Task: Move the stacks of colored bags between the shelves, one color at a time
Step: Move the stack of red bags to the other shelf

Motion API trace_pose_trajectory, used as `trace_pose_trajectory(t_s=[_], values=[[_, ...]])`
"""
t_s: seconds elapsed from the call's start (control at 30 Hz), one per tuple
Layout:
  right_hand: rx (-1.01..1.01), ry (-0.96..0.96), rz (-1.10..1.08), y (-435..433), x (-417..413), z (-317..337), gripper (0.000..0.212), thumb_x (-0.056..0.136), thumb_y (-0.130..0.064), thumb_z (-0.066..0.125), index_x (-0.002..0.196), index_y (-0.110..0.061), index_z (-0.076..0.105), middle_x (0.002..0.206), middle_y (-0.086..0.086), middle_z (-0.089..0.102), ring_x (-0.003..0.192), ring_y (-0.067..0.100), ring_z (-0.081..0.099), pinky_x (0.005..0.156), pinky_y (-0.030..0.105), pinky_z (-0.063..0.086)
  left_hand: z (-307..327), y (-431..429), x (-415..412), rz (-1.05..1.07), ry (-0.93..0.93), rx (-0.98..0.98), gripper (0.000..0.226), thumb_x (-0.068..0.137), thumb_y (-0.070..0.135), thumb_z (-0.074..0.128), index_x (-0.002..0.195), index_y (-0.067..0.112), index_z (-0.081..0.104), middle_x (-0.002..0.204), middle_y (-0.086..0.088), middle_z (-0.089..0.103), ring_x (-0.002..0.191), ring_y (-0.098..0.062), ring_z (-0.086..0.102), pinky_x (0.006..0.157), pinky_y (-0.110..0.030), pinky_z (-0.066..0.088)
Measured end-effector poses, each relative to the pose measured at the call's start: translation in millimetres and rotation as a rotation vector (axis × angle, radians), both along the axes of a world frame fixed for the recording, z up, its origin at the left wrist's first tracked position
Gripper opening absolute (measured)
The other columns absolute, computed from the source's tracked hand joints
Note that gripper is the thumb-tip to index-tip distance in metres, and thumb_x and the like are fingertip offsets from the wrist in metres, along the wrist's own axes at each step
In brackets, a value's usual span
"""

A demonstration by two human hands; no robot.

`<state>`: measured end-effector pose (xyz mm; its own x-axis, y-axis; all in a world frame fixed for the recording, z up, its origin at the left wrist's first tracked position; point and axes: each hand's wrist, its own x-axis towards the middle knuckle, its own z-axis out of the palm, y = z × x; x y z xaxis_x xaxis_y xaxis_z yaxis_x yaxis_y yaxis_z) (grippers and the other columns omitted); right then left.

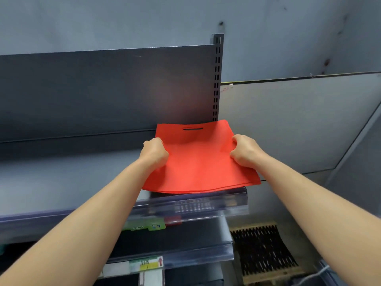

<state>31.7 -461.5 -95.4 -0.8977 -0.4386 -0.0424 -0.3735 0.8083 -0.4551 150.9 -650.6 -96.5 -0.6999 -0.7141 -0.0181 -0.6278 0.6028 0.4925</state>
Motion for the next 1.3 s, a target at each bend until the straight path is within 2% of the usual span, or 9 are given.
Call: trace_pose_trajectory(t_s=[0.17,0.27,0.37,0.47,0.57,0.67,0.77,1.0,1.3], values=[[0.026,0.004,-0.017,-5,-2,-4,0.047,0.084,-0.004,0.049,0.131,-0.006,0.047,0.134,0.015,0.05,0.123,0.032,0.047,0.1,0.034,0.041,-2,-5,0,-0.064,-0.086,-0.026,0.037,0.085,0.0,0.043,0.12,0.005,0.051,0.13,-0.019,0.046,0.086,-0.029,0.055,0.069,-0.029,0.042],[0.04,-0.003,-0.055,-6,2,-2,0.01,0.082,-0.004,0.048,0.088,-0.008,0.055,0.115,0.017,0.059,0.1,0.033,0.056,0.077,0.031,0.045,2,-7,1,-0.089,-0.13,-0.064,0.034,0.085,0.001,0.047,0.118,0.005,0.052,0.128,-0.019,0.041,0.066,-0.019,0.047,0.053,-0.026,0.038],[0.068,-0.007,-0.081,-5,7,2,0.02,0.081,-0.003,0.048,0.065,-0.012,0.04,0.095,0.015,0.057,0.083,0.031,0.052,0.066,0.03,0.038,6,-6,2,-0.097,-0.191,-0.104,0.023,0.085,0.002,0.051,0.107,0.004,0.053,0.125,-0.019,0.042,0.07,-0.021,0.047,0.048,-0.025,0.032],[0.083,0.039,-0.104,-1,12,8,0.023,0.08,-0.001,0.048,0.063,-0.013,0.037,0.089,0.011,0.051,0.082,0.032,0.05,0.067,0.031,0.038,12,-2,1,-0.069,-0.271,-0.14,0.022,0.084,0.007,0.056,0.106,0.004,0.052,0.125,-0.018,0.041,0.098,-0.032,0.052,0.071,-0.032,0.045],[0.072,0.09,-0.118,1,20,19,0.024,0.08,0.0,0.048,0.063,-0.012,0.036,0.088,0.012,0.051,0.082,0.033,0.049,0.067,0.032,0.037,20,6,-3,-0.065,-0.228,-0.226,0.025,0.083,0.005,0.051,0.107,0.004,0.052,0.123,-0.015,0.04,0.11,-0.034,0.046,0.091,-0.039,0.04],[0.045,0.159,-0.095,5,29,34,0.009,0.082,0.0,0.047,0.083,-0.006,0.054,0.101,0.016,0.06,0.087,0.034,0.052,0.07,0.034,0.043,35,22,-10,-0.169,-0.082,-0.24,0.023,0.084,0.006,0.05,0.107,0.007,0.053,0.122,-0.014,0.043,0.107,-0.034,0.048,0.091,-0.04,0.042],[0.046,0.277,-0.08,14,38,49,0.032,0.084,-0.004,0.048,0.115,-0.005,0.058,0.115,0.016,0.061,0.107,0.036,0.055,0.083,0.036,0.045,53,49,-18,-0.314,0.063,-0.256,0.031,0.085,0.014,0.053,0.116,0.009,0.054,0.123,-0.012,0.047,0.108,-0.033,0.049,0.093,-0.042,0.043],[0.138,0.541,-0.192,98,62,78,0.007,0.088,-0.012,0.05,0.085,-0.013,0.044,0.102,0.011,0.062,0.102,0.032,0.052,0.071,0.03,0.029,85,154,-49,-0.65,0.351,-0.303,0.036,0.087,0.018,0.053,0.123,0.015,0.054,0.122,-0.008,0.052,0.115,-0.027,0.049,0.097,-0.036,0.039],[0.231,0.564,-0.708,303,92,97,0.01,0.089,-0.013,0.05,0.095,-0.007,0.056,0.106,0.021,0.062,0.102,0.038,0.055,0.069,0.033,0.032,103,360,-65,-1.181,0.541,-0.156,0.036,0.087,0.017,0.056,0.122,0.012,0.056,0.121,-0.008,0.057,0.114,-0.024,0.052,0.096,-0.028,0.039]])
